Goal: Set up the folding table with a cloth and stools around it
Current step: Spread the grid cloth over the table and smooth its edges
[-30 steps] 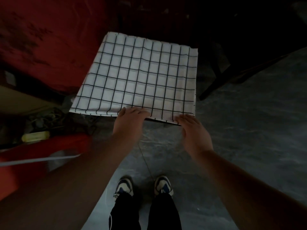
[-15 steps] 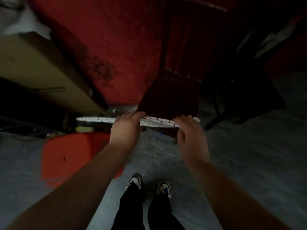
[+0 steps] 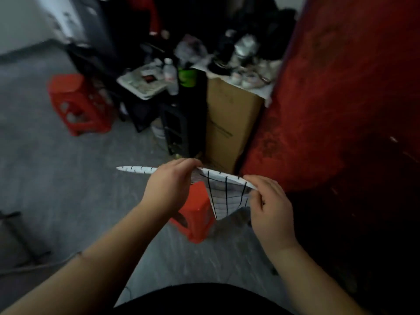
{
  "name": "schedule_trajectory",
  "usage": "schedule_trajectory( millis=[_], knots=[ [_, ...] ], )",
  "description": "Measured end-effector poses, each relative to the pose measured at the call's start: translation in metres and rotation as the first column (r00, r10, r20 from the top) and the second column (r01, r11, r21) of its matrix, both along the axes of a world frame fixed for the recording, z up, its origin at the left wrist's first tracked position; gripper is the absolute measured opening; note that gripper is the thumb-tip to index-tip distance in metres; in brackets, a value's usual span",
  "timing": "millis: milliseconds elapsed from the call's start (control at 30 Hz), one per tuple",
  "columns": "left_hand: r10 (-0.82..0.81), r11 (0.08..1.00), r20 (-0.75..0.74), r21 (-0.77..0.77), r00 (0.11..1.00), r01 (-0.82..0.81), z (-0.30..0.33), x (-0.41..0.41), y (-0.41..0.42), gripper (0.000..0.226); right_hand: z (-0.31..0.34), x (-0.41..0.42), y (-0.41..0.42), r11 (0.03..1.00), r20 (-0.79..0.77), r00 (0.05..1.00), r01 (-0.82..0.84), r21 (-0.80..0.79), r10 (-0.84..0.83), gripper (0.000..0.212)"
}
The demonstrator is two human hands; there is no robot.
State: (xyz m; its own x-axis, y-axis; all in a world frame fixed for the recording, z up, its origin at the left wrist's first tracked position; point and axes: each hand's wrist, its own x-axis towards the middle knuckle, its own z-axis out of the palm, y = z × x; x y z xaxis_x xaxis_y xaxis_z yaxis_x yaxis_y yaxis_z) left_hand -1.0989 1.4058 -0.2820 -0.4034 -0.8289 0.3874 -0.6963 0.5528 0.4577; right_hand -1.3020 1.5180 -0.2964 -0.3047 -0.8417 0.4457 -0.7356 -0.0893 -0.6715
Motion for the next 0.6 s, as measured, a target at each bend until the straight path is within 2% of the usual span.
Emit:
schedule_trajectory(
  millis=[133,300,467,600],
  knots=[
    [0.159,0.987,-0.023,-0.009,0.987,-0.159,0.014,0.104,0.022,0.027,0.012,0.082,-0.026,0.982,-0.025,0.984,-0.176,-0.07,0.175,0.039],
    [0.354,0.935,-0.027,-0.02,0.935,-0.355,0.024,0.247,0.059,0.027,0.022,0.213,-0.042,0.909,-0.043,0.92,-0.392,-0.144,0.39,0.037],
    [0.543,0.839,0.028,-0.036,0.839,-0.542,0.033,0.401,0.11,0.028,0.025,0.367,-0.042,0.805,-0.033,0.818,-0.572,-0.155,0.575,0.037],
    [0.676,0.735,0.063,0.015,0.734,-0.678,0.041,0.506,0.156,0.03,0.03,0.484,-0.035,0.689,-0.034,0.701,-0.707,-0.157,0.712,0.033]
  ],
)
